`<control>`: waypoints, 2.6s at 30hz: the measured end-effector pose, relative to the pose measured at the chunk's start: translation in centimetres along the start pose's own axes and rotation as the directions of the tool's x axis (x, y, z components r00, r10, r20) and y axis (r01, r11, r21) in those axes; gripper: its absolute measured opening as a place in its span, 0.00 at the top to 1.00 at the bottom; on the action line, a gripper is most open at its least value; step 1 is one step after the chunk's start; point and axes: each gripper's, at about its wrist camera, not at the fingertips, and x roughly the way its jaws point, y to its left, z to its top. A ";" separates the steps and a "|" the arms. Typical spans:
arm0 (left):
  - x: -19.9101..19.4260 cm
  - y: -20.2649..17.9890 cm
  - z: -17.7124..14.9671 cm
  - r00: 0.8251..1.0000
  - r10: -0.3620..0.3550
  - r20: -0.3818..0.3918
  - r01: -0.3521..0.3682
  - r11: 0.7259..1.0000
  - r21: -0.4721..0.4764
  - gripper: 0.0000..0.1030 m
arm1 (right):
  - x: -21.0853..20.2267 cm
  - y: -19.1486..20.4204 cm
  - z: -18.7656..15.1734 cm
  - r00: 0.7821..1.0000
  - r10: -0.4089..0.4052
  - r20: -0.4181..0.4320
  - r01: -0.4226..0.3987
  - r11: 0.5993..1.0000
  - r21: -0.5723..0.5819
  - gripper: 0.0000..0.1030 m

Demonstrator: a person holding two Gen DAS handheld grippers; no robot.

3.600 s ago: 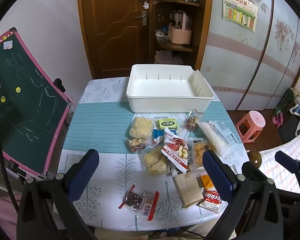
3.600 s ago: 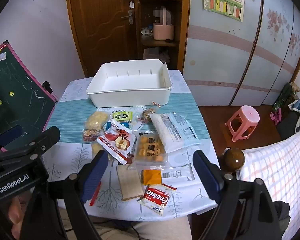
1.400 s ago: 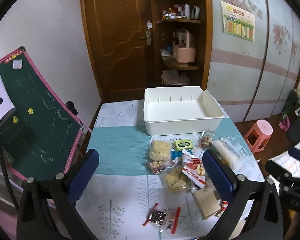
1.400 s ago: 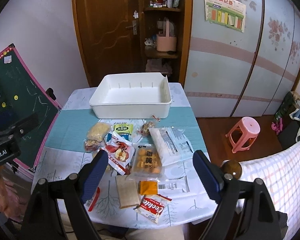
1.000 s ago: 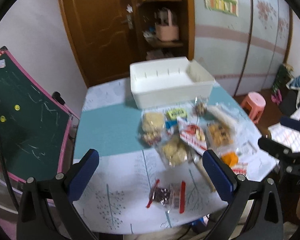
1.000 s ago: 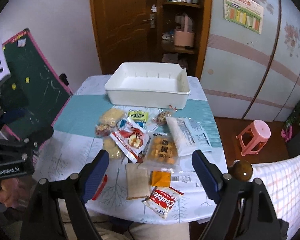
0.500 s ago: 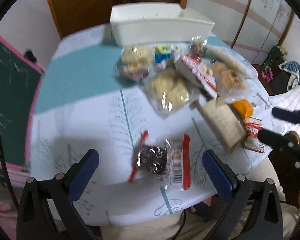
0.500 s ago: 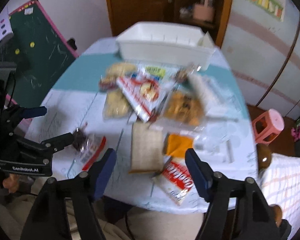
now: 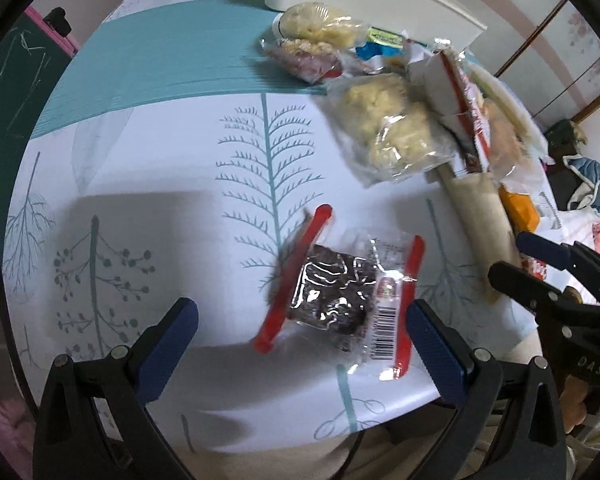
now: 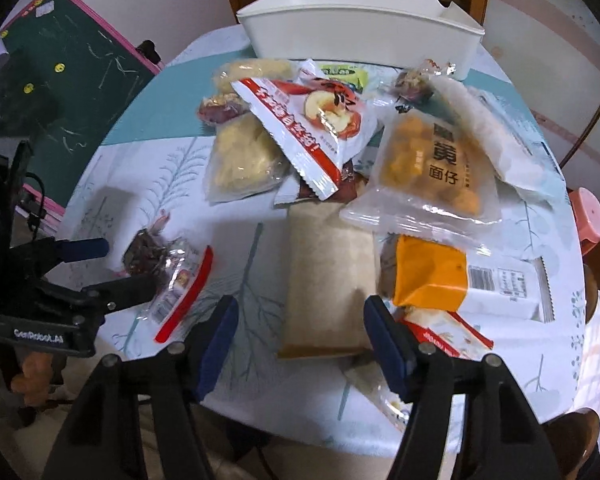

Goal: Organize snacks
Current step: 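Grasp the dark chocolate packet with the left gripper while the right grasps the brown wafer bar, then carry both snacks into the white bin and open both grippers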

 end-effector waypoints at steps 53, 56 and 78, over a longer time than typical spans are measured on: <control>-16.8 -6.7 10.1 0.915 0.008 0.402 -0.064 0.990 0.126 0.62 | -11.7 0.7 4.5 0.946 0.095 0.310 -0.071 0.993 -0.089 0.48; -17.6 -7.1 12.2 0.905 0.017 0.426 -0.079 0.989 0.128 0.61 | -12.9 -0.2 6.5 0.932 0.083 0.353 -0.061 0.995 -0.073 0.48; -9.9 -7.9 35.0 0.891 0.179 0.417 -0.221 0.974 0.053 0.57 | -3.5 -11.5 31.5 0.942 -0.132 0.308 0.057 0.969 0.242 0.46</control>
